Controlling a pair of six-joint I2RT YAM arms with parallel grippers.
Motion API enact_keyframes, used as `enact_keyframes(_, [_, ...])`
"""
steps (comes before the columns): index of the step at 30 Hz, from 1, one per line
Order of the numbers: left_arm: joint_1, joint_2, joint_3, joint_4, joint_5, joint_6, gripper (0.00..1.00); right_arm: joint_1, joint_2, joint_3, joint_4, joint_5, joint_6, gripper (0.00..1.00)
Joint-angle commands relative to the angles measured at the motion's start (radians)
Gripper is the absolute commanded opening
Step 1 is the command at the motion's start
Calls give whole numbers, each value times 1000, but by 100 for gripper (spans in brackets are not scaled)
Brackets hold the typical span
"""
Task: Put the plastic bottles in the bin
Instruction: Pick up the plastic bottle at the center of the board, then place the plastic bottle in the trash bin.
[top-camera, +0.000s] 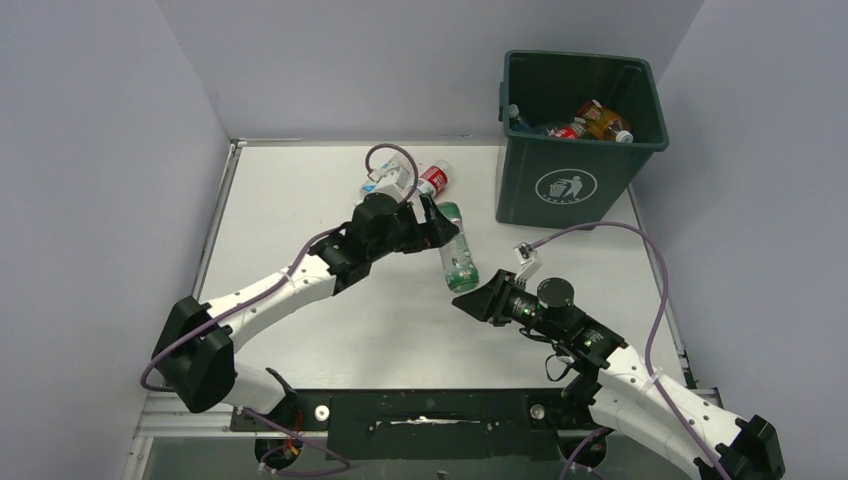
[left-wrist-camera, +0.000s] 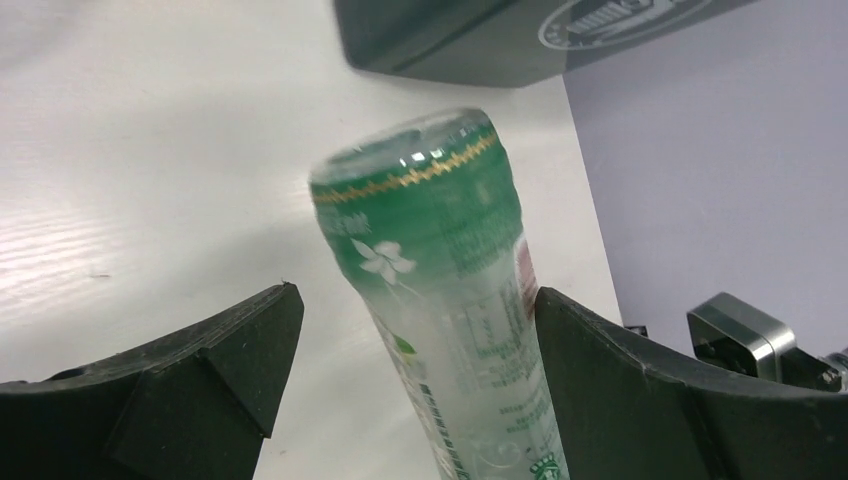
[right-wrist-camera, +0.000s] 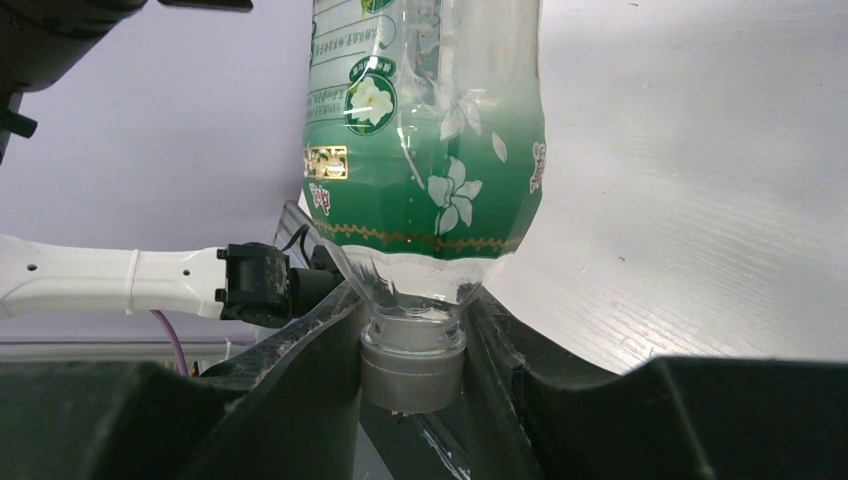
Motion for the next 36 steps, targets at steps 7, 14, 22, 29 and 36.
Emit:
enact_keyframes(7, [231, -153, 20, -63, 67, 95, 87, 19, -8, 82, -8, 39, -24, 13])
enact_keyframes(14, [335, -257, -22, -91, 114, 100, 87, 24, 27, 119, -23, 45, -38, 13])
enact_keyframes(22, [370, -299, -50, -131, 128, 113, 87, 27, 47, 201, -82, 83, -89, 13])
enact_keyframes(29, [377, -314, -56, -133, 133, 111, 87, 27, 71, 332, -201, 131, -166, 13])
enact_keyframes(36, [378, -304, -62, -123, 147, 104, 87, 23, 111, 484, -305, 188, -251, 14])
